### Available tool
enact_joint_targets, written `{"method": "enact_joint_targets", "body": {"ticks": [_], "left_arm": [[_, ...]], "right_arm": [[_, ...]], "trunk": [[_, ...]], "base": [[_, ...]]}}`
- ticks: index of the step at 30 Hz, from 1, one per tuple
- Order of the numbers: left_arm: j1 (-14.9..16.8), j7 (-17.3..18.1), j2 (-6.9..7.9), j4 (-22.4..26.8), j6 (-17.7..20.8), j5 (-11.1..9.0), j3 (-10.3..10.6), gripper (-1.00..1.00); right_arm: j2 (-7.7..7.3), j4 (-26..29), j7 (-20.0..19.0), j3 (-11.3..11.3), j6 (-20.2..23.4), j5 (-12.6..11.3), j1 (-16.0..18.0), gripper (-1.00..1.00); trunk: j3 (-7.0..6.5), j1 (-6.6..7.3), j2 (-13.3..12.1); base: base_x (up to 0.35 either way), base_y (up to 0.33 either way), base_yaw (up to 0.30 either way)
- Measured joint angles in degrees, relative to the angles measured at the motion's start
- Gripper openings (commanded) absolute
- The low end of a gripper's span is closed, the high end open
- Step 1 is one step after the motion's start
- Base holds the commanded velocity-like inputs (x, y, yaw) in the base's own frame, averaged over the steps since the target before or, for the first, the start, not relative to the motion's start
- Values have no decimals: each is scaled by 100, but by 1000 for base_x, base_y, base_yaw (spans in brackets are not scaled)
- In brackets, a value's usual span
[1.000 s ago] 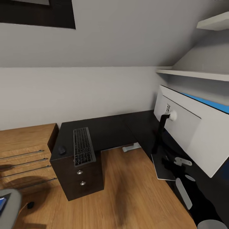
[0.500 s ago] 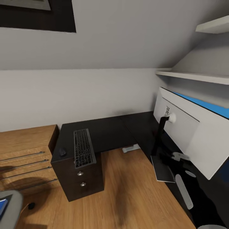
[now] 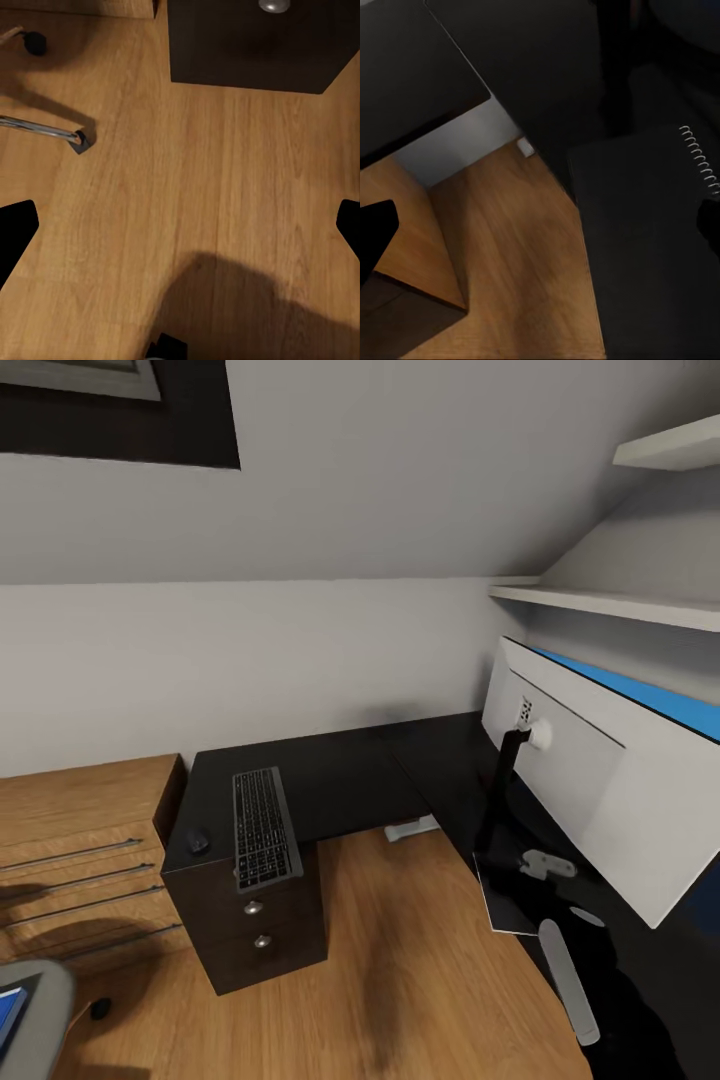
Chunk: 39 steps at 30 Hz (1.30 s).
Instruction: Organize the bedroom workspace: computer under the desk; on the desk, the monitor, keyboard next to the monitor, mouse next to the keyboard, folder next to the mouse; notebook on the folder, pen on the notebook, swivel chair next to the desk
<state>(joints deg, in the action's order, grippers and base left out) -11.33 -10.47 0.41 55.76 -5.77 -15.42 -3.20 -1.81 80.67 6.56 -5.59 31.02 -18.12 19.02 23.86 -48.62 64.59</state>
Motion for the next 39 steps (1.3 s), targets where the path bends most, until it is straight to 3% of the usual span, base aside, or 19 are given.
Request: {"method": "enact_joint_targets", "body": {"ticks": [6, 11, 39], "left_arm": [[0, 0, 0, 0, -2, 6, 0, 100], [0, -14, -90, 8, -136, 15, 14, 100], [0, -8, -92, 8, -242, 13, 22, 100]], "right_arm": [[115, 61, -6, 2, 87, 1, -85, 100], [259, 67, -16, -6, 47, 88, -136, 100], [240, 290, -7, -21, 37, 36, -165, 100]], "trunk": [[0, 0, 0], [0, 0, 0], [0, 0, 0]], "base": [[0, 0, 0], [0, 0, 0], [0, 0, 0]]}}
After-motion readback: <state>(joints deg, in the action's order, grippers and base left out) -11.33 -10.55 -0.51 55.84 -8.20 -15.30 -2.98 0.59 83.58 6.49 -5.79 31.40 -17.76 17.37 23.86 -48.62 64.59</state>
